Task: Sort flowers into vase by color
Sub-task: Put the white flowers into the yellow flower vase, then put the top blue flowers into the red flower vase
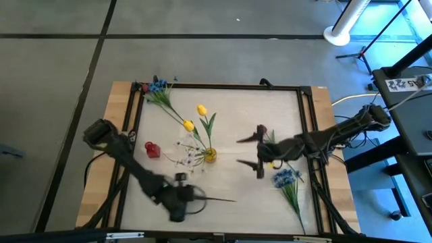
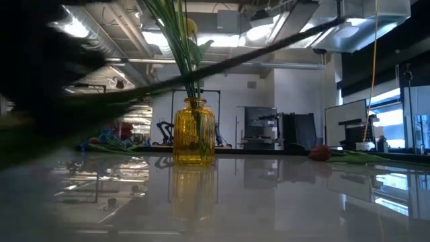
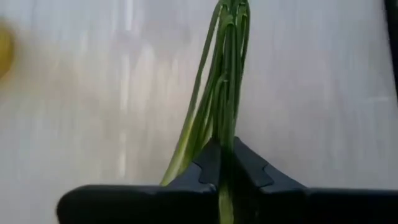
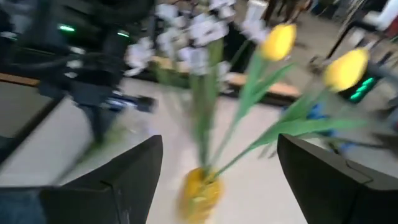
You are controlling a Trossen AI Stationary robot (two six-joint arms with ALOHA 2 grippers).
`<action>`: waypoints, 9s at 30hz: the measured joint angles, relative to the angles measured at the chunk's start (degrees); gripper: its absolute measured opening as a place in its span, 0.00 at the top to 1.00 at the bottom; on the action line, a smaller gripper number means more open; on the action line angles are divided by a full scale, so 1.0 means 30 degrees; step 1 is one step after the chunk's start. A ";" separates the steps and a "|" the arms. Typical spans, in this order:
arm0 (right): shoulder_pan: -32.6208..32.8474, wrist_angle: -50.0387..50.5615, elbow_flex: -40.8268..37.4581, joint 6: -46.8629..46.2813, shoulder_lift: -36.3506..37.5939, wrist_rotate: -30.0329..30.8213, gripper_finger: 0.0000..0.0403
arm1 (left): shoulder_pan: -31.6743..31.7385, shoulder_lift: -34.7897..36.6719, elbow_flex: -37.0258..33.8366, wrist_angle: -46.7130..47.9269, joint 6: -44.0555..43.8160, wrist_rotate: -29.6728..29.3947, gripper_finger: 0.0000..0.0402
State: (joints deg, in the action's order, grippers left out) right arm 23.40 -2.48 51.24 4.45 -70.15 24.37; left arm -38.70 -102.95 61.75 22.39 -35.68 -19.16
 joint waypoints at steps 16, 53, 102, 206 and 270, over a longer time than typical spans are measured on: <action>0.3564 0.0125 0.0007 -0.7048 -0.6417 0.0617 0.37 | 0.2738 -0.0477 0.0008 -0.4821 0.5380 0.2584 0.71; 0.0684 0.8374 1.4932 -1.0351 -2.0371 -0.4211 0.45 | -0.3502 0.8091 -0.0698 0.2092 0.0688 -0.6436 0.80; 0.3381 -2.2075 -0.1836 0.8137 -0.5400 -0.2787 0.99 | -0.3353 1.0541 -0.1374 0.3056 0.0830 -1.2873 0.80; 0.0567 -0.8856 -0.1362 0.3454 -0.3680 0.6697 0.18 | 3.1158 0.3619 -0.5273 -0.0466 -0.7955 -0.2653 0.57; 0.2840 -0.9140 -0.1348 0.2869 -0.2580 0.6714 0.18 | -0.5691 2.4736 -0.8172 0.1256 0.5110 -2.3429 1.00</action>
State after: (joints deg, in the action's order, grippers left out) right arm 31.92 -29.90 47.20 13.06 -77.89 44.51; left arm -55.78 -28.74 37.24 26.16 -20.36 -89.45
